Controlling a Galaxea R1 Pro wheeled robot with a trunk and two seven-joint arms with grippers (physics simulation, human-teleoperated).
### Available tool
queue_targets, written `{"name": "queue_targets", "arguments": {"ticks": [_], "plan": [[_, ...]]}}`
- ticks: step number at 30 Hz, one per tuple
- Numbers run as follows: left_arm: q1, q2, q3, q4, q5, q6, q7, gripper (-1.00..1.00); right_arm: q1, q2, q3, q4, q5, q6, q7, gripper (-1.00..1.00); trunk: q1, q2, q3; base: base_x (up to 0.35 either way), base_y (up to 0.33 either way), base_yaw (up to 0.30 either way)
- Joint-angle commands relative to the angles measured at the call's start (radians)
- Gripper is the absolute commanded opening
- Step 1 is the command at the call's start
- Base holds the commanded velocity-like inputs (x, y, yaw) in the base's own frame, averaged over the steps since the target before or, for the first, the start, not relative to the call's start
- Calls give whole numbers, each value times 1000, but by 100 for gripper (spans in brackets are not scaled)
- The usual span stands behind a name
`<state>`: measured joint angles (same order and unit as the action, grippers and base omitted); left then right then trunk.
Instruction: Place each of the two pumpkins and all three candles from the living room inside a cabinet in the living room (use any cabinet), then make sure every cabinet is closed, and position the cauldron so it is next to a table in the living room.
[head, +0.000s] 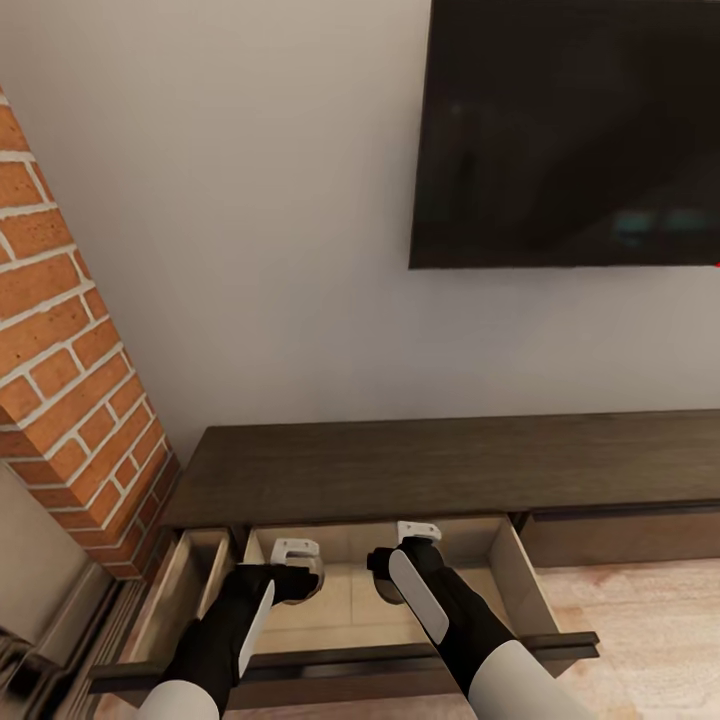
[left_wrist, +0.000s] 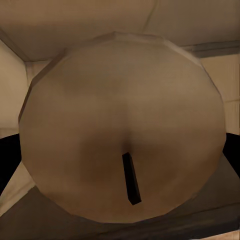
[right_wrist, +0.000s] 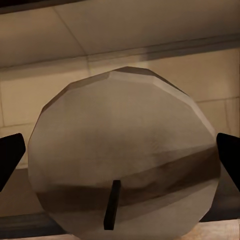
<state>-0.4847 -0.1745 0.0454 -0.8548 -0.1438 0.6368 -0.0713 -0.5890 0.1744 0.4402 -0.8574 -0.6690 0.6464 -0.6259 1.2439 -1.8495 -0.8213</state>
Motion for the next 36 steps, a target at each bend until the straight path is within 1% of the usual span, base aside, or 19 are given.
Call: {"name": "queue_targets", "arguments": {"ticks": [1,11,14,19,22,26,30,36], "plan": [[0,0,-1,5,0,-5,0,-100,0,0,0,0,0,-1,0,-100,4,-7,-3,0,0,0],[0,0,-2,17,0,-15,1,-100,0,0,0,1,1,-1,0,-100,42,-77,-35,0,0,0],[0,0,-2,17,11,-16,1,-100,0,0,0,2,1,-1,0,-100,54,-98,-44,0,0,0],[0,0,-2,17,18,-16,1,-100,0,0,0,7,8,-3,1,-100,73,-133,-60,0,0,0],[0,0,-2,17,19,-16,1,-100,0,0,1,13,10,-32,1,-100,84,-154,-69,0,0,0],[0,0,-2,17,20,-16,1,-100,0,0,1,47,14,-74,2,-100,100,-182,-82,0,0,0],[0,0,-2,17,20,-16,1,-100,0,0,2,54,15,-81,2,-100,115,-210,-94,0,0,0],[0,0,-2,17,20,-14,-2,-100,-1,0,2,55,16,-82,2,-100,115,-210,-94,0,0,0]]}}
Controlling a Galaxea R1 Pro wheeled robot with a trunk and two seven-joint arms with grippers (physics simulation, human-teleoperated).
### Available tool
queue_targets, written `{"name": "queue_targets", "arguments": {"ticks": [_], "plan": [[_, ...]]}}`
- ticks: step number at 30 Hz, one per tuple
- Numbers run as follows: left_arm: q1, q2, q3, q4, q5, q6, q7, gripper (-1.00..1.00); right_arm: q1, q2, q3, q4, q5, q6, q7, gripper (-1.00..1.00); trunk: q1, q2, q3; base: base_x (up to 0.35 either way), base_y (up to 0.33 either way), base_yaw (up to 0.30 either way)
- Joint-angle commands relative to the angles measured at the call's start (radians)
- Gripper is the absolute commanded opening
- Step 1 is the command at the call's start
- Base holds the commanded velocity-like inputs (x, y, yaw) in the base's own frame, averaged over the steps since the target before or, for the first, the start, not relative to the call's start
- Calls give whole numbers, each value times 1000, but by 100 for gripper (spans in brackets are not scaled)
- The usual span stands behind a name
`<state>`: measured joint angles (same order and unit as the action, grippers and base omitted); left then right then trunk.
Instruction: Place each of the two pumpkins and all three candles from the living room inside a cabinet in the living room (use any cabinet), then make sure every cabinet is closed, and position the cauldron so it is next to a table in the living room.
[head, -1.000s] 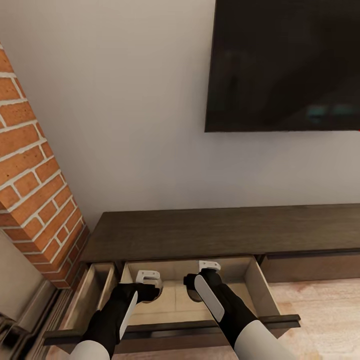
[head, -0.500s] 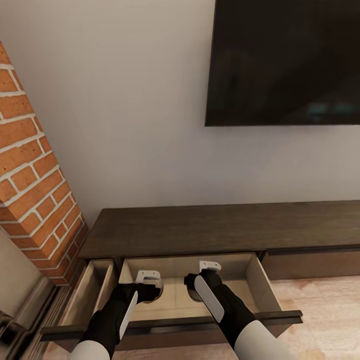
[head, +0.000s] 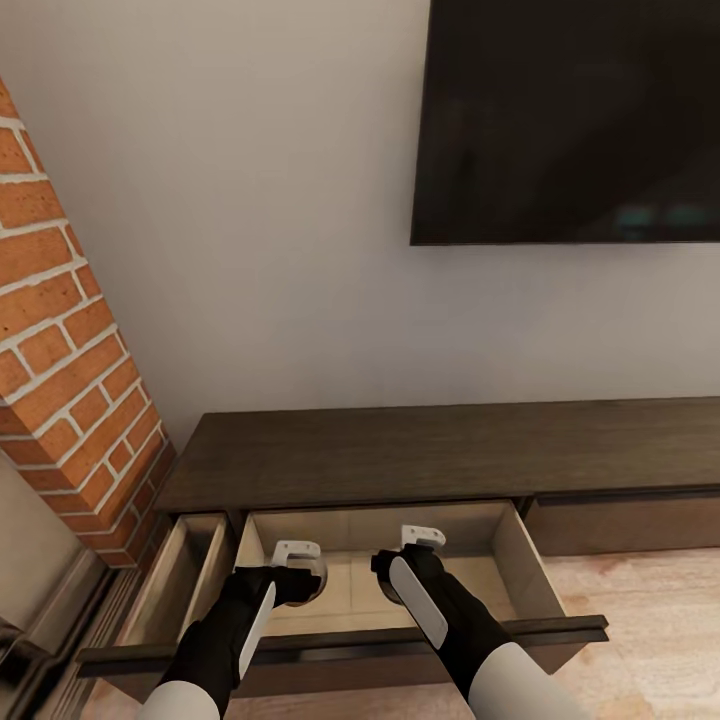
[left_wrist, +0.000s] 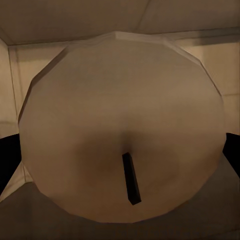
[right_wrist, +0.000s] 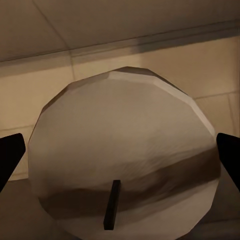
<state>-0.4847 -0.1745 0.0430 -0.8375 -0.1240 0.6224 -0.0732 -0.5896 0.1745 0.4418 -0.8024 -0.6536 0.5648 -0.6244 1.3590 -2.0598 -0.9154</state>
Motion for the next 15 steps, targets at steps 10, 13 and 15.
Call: {"name": "queue_targets", "arguments": {"ticks": [10,13,15], "plan": [[0,0,0,0,0,3,0,-100,0,0,0,-1,0,0,0,-100,0,0,0,139,0,0],[0,0,0,0,0,3,0,-100,0,0,0,-1,0,0,0,-100,0,0,0,32,0,0],[0,0,0,0,0,3,-1,-100,0,0,0,-1,0,0,0,-100,0,0,0,11,0,0]]}}
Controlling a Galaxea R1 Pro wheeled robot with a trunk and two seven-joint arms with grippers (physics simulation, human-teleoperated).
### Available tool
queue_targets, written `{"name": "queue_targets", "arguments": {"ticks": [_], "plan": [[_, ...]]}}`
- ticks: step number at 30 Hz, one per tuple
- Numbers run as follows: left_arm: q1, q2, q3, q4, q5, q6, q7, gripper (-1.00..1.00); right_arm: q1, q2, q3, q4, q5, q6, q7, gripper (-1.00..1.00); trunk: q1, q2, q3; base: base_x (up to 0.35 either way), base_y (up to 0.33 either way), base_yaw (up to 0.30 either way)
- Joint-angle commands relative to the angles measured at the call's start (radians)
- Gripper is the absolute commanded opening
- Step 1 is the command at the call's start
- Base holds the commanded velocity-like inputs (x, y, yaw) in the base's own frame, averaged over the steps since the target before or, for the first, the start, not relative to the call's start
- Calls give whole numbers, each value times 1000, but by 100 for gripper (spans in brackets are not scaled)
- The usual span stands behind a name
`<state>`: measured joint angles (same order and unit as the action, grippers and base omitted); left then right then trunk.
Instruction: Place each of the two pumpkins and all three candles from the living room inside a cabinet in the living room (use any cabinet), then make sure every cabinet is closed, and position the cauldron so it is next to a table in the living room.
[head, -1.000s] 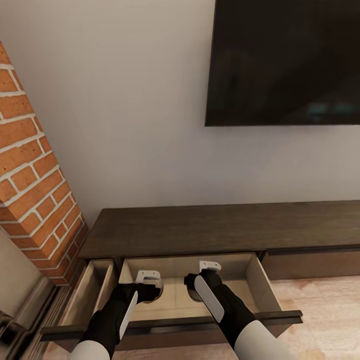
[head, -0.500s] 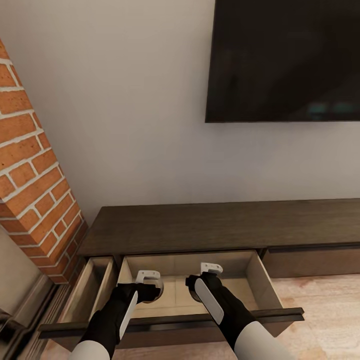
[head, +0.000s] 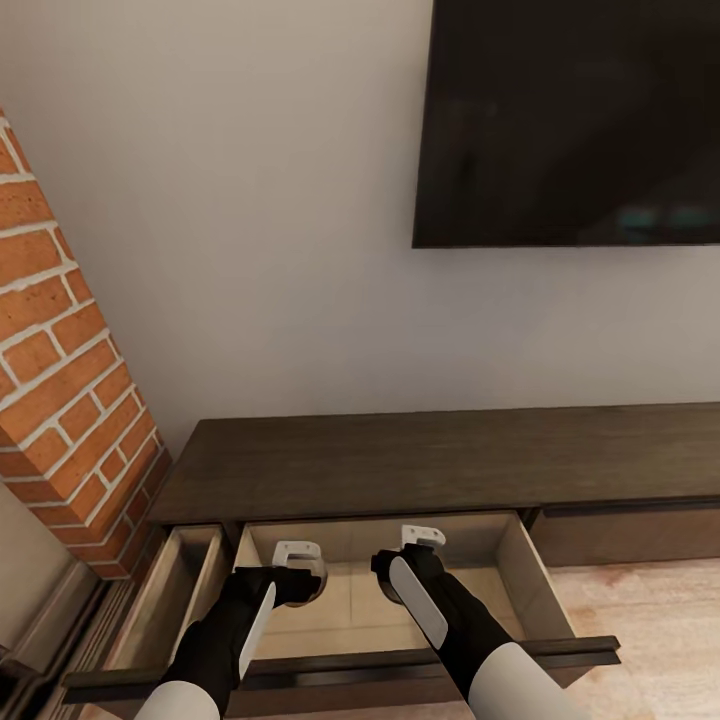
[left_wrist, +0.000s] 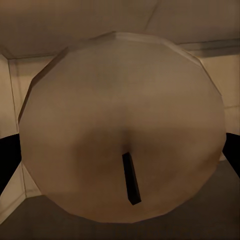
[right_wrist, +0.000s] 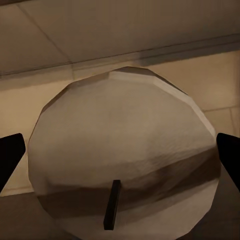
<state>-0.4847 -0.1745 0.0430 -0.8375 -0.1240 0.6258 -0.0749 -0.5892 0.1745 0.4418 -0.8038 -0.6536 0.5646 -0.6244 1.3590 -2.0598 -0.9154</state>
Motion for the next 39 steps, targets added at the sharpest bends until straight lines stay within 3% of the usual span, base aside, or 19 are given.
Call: {"name": "queue_targets", "arguments": {"ticks": [1,39], "plan": [[0,0,0,0,0,0,0,-100,0,0,0,0,0,0,0,-100,4,-7,-3,4,0,0],[0,0,0,0,0,2,1,-100,-1,0,0,0,0,0,0,-100,146,-266,-119,0,0,0]]}}
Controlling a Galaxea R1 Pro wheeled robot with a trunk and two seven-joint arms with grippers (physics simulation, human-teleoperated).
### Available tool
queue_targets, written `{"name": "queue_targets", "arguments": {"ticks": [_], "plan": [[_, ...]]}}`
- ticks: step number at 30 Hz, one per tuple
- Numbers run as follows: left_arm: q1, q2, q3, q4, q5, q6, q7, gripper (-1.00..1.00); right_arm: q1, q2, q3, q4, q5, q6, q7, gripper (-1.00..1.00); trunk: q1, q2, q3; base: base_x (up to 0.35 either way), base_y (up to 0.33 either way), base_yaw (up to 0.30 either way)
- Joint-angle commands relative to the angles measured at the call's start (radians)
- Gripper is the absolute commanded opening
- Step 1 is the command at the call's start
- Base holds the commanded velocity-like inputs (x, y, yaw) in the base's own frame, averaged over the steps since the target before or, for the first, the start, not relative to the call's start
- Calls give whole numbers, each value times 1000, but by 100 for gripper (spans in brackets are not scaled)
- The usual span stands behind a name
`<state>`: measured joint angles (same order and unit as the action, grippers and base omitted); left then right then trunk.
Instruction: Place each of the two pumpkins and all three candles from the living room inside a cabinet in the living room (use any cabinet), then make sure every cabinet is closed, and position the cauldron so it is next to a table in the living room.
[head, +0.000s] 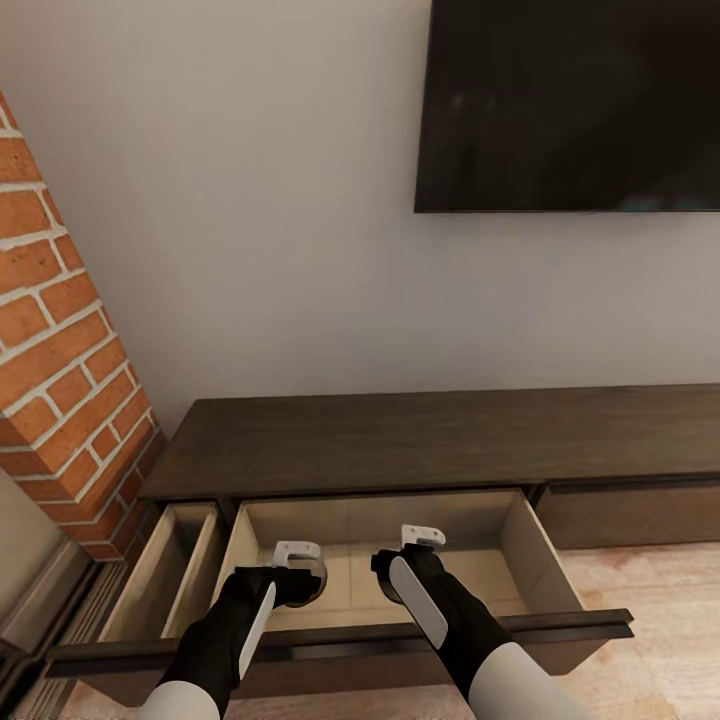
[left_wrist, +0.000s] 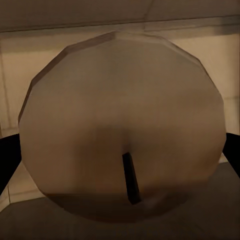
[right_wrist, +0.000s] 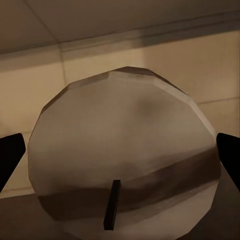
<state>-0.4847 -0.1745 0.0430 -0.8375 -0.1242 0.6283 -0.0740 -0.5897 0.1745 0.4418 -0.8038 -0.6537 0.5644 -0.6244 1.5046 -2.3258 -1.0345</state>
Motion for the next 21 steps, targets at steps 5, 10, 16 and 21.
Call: {"name": "queue_targets", "arguments": {"ticks": [5,10,16,21], "plan": [[0,0,0,-4,0,0,-5,-100,0,0,0,0,0,0,0,-100,0,0,0,0,0,0],[0,0,0,-5,0,2,-4,-100,0,0,0,0,0,0,0,-100,0,0,0,151,0,0],[0,0,0,-5,0,2,-5,-100,0,0,0,0,0,0,0,-100,0,0,0,242,0,0],[0,0,0,-5,0,1,-6,-100,0,0,0,0,0,0,0,-100,4,-7,-3,35,0,0]]}}
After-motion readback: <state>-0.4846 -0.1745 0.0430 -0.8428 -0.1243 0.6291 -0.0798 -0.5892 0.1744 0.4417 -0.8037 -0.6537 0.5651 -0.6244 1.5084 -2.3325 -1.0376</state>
